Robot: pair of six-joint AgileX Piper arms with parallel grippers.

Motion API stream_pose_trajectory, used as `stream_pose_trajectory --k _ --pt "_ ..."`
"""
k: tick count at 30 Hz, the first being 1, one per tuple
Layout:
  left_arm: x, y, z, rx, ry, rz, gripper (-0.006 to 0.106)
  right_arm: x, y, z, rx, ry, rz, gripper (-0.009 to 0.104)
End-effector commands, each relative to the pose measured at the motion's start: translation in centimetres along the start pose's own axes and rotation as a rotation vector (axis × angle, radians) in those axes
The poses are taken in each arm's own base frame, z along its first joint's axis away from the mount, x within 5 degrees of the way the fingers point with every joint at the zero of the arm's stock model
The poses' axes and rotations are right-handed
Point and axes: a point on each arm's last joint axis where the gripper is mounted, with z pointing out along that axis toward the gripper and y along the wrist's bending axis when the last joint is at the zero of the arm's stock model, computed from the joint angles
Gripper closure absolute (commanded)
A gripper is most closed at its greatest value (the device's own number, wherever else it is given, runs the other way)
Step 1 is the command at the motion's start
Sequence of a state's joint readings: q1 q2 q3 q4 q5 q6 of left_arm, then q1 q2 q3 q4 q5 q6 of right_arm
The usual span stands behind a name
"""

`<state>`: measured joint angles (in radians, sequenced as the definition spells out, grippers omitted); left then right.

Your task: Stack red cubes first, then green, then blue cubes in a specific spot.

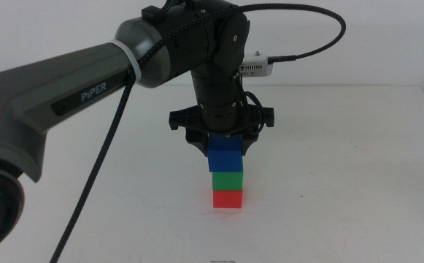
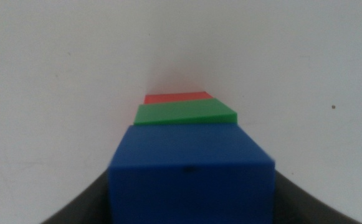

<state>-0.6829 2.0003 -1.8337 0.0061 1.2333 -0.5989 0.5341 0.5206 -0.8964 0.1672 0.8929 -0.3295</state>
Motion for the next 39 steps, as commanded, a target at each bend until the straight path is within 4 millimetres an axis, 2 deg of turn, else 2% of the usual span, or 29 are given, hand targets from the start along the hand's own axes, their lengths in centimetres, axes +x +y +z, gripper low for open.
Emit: stream_pose_trajectory --k 1,8,13,17,26,31,39 --pt "0.0 -0.4 -2.8 0.059 -0.065 0.003 0.033 -1.1 -0.3 -0.4 0.031 -0.082 -0.008 0.013" --pt "-0.1 -0.3 -2.8 0.055 -0.07 0.028 0.018 -1.1 -0.3 -0.4 0.031 -0.082 -0.008 0.013" --pt "0.0 -0.3 -3.6 0.064 -0.084 0.035 0.016 -1.1 -0.3 -0.4 0.031 -0.082 -0.008 0.013" --pt "0.1 0.2 -5.2 0.069 -0.123 0.037 0.016 -1.1 -0.3 -0.4 0.031 -0.082 -0.008 0.013" --pt "0.8 3.7 -11.6 0.062 -0.22 0.005 0.016 -1.1 -0.3 -0.4 0.031 -0.082 -0.008 0.013" --pt "1.6 5.3 -15.5 0.017 -0.359 0.018 0.016 -1.1 -0.3 -0.4 0.031 -0.082 -0.008 0.013" --pt "3.6 8.7 -20.7 -0.067 -0.492 0.047 0.016 -1.1 -0.3 -0.4 0.031 -0.082 -0.008 0.013"
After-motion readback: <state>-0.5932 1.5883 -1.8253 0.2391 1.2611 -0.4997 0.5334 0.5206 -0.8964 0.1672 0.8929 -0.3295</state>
